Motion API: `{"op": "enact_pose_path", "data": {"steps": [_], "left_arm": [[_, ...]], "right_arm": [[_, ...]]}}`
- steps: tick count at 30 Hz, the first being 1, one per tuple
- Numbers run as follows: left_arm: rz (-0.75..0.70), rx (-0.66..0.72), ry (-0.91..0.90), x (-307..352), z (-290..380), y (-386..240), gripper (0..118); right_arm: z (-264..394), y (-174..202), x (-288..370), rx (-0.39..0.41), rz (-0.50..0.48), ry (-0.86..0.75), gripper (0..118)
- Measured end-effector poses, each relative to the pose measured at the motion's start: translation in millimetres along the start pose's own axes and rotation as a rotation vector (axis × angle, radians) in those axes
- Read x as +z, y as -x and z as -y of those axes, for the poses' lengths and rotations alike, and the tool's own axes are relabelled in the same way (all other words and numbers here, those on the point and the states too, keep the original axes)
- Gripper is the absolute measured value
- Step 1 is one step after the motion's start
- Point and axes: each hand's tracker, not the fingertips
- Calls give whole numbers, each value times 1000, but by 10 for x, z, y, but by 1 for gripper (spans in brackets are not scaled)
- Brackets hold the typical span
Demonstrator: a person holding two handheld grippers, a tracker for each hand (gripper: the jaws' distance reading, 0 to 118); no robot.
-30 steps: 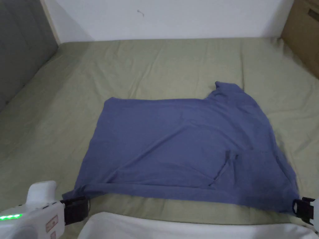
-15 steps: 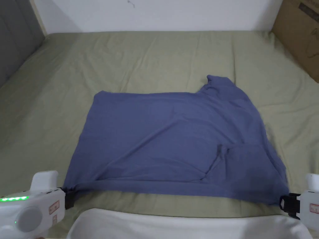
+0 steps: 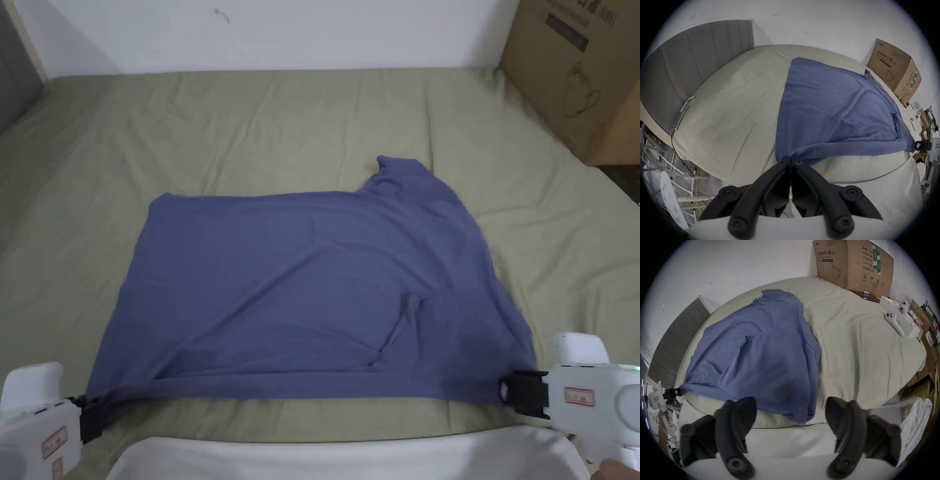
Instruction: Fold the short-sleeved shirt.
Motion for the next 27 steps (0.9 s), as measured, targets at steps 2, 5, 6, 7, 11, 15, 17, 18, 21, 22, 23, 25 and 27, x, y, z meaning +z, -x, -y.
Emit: {"op": "enact_pose_path", "data": {"steps": [2,5,6,7,11,15,17,18,21,22,23,25,27], "left_arm": [[-2,5,2,8,-7,8,0],[-1,15,0,41,-31,22,0],[-2,16,0,57,-44,25,0],[-6,15,-3,78,-61,23,0],[-3,25,-19,159,-209,43,0],[-1,21,-36,156,-524,68,0],[0,17,-50,113,-758,56,0],[-3,3,-55,77,-871,46,0],[-7,-22,-54,-148,-1259,-5,0],[-10,-27,-42,-271,-1389,-31,0],[-17,-41,-19,-410,-1496,-58,0],[-46,-66,18,-678,-1648,-150,0],[-63,-93,56,-891,-1717,-210,0]], "right_arm": [[20,9,-24,-3,14,-11,0],[-8,18,69,-7,4,-31,0],[-21,25,103,1,8,-34,0],[-66,-16,190,-6,5,-45,0],[-192,-12,367,-21,-22,-88,0],[-466,41,477,-31,-43,-126,0],[-673,37,469,-49,-59,-150,0],[-773,40,445,-52,-55,-158,0],[-1147,26,272,-49,-46,-150,0],[-1273,32,175,-48,-42,-134,0],[-1399,23,64,-44,-35,-119,0],[-1563,56,-156,-46,-12,-89,0],[-1657,66,-361,-55,6,-67,0]]}}
